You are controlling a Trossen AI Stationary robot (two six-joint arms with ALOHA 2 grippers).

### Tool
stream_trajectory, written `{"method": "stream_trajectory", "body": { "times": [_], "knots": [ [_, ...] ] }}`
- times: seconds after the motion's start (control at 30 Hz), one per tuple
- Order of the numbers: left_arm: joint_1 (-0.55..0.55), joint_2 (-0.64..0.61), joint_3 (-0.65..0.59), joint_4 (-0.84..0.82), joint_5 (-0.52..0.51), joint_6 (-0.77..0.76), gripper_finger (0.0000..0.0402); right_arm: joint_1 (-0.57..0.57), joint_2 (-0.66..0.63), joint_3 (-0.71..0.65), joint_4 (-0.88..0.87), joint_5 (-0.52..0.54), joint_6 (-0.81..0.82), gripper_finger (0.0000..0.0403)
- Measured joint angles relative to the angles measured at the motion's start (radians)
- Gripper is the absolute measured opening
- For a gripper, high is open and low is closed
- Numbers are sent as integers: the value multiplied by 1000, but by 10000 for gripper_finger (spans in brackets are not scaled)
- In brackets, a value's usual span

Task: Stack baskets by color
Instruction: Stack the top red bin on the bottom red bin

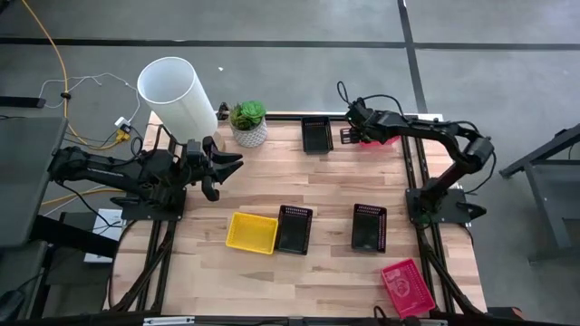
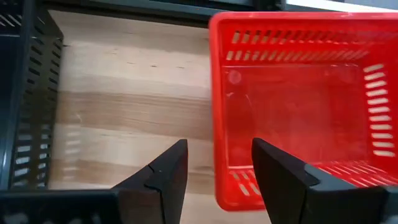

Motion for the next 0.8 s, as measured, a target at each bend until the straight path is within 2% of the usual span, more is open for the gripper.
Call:
{"method": "stream_trajectory", "body": {
  "times": [0.43, 0.53, 0.7, 0.8],
  "knots": [
    [0, 0, 0, 1, -9, -3, 103, -35, 77, 0, 75, 0, -9, 160],
    [0, 0, 0, 1, -12, -13, 103, -43, 77, 0, 86, -21, -18, 127],
    [0, 0, 0, 1, -12, -27, 103, -46, 77, 0, 86, -56, -21, 18],
    [0, 0, 0, 1, -12, -29, 103, -45, 76, 0, 77, -71, -35, 16]
  ]
}}
